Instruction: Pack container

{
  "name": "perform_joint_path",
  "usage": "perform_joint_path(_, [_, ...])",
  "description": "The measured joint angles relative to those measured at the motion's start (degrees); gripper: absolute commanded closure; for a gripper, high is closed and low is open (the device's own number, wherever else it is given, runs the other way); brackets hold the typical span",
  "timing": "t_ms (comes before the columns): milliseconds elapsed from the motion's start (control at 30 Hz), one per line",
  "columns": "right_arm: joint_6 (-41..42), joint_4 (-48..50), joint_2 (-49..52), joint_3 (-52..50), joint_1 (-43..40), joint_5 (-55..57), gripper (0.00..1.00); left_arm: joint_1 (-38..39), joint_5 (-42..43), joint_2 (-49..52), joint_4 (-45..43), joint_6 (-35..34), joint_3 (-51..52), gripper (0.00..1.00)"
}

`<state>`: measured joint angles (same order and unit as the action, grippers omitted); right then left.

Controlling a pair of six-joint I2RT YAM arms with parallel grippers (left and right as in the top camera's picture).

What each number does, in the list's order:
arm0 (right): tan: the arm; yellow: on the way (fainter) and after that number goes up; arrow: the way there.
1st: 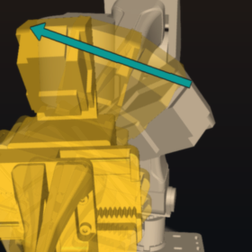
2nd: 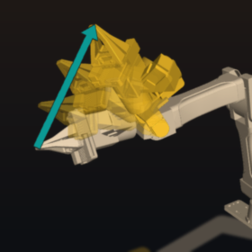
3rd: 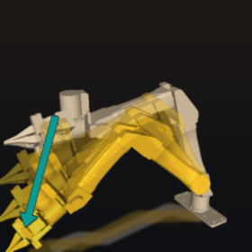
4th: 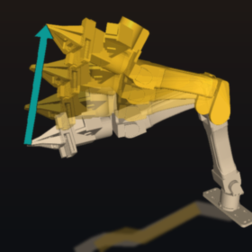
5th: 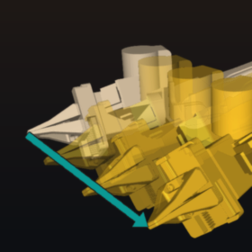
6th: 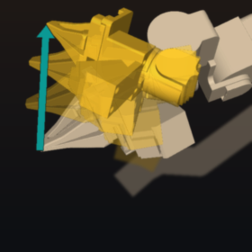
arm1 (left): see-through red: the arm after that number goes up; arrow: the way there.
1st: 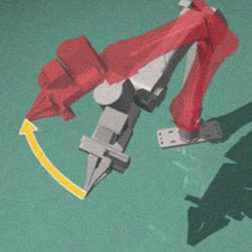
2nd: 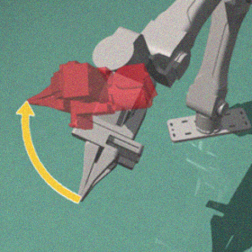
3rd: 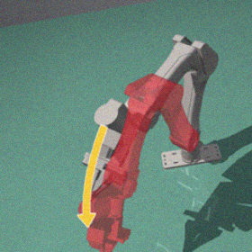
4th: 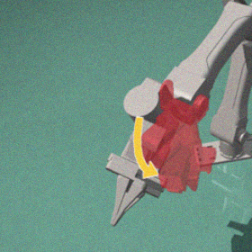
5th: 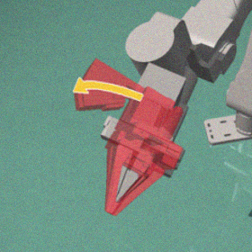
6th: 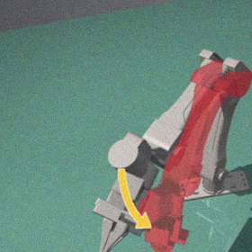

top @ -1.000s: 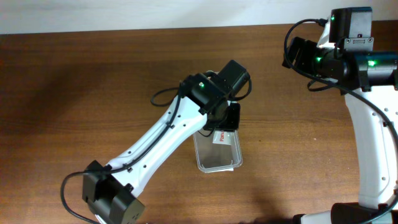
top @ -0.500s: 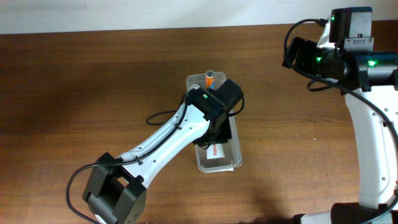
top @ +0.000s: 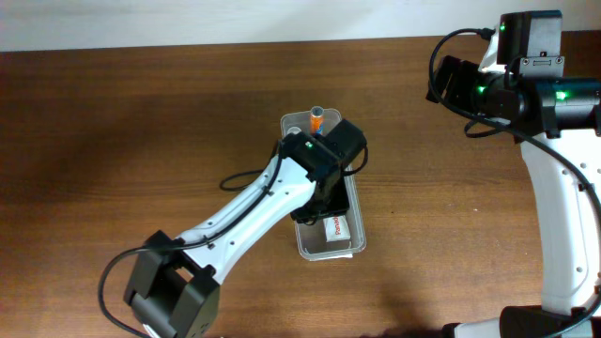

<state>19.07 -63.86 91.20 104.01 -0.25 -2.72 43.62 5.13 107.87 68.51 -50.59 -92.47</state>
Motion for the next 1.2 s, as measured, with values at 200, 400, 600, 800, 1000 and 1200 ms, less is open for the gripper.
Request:
perform_joint_path(200, [0.04, 0.00, 0.00, 0.00, 0.00, 0.02, 0.02, -5.31, 0.35, -6.40, 1.31, 3.26, 0.00, 0.37])
perform_joint_path(400, [0.00, 0.00, 0.00, 0.00, 0.00, 0.02, 0.01, -18.25, -5.20, -18.97, 3.48, 11.76, -0.15, 0.01])
perform_joint_path(600, [0.02, 0.00, 0.00, 0.00, 0.00, 0.00, 0.02, -33.55, -8.24, -23.32, 4.63, 24.48, -0.26, 0.01])
perform_joint_path(800, [0.02, 0.00, 0.00, 0.00, 0.00, 0.02, 0.02, -42.95, -8.90, -23.23, 4.72, 30.03, -0.26, 0.00])
perform_joint_path(1000, [0.02, 0.00, 0.00, 0.00, 0.00, 0.02, 0.02, -47.19, -10.47, -23.23, 4.17, 31.39, -0.26, 0.00])
perform_joint_path(1200, [0.04, 0.00, 0.00, 0.00, 0.00, 0.02, 0.02, -47.30, -10.78, -23.23, 4.04, 31.58, -0.26, 0.01])
